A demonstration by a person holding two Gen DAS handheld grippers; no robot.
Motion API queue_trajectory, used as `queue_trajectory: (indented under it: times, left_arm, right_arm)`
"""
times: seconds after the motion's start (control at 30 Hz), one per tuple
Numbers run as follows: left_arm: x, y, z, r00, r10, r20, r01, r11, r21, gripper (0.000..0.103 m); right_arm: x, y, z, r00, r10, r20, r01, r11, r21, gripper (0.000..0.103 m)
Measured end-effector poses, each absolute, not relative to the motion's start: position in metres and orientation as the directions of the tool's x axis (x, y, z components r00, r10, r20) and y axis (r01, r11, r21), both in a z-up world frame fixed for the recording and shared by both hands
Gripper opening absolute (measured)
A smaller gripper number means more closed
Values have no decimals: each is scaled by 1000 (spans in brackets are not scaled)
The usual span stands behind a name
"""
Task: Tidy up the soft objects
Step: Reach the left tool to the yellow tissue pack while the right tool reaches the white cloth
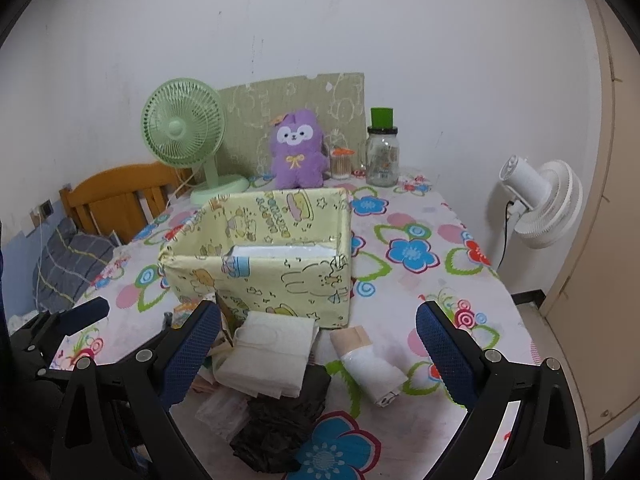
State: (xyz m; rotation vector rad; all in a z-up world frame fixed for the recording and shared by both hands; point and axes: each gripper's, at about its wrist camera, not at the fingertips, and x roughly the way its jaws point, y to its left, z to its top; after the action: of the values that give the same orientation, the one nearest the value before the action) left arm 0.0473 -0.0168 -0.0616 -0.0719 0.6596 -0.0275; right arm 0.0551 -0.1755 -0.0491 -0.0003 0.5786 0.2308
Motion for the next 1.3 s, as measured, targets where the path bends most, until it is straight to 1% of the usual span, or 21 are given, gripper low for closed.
queue_trajectory:
  times: [0.83,0.97,1.03,1.3]
  left_arm:
    - [93,-26,-95,727,-70,-683,24,997,-77,101]
    - [99,-28,-99,715,-81,-694,34,996,-81,96]
    - [100,-30,-100,712,-89,-696,47,996,-79,91]
    - [96,-31,-99,720,-108,-685,80,994,-73,86]
  right_arm:
    - [100,-168,-85,725,218,-654,-204,974,98,99]
    - [106,-167,-89,712,217,-668,-201,974,101,99]
    - [109,-166,-92,705,216,-676,-200,974,103,99]
    - [115,-162,-95,690,225,-688,-202,973,115,99]
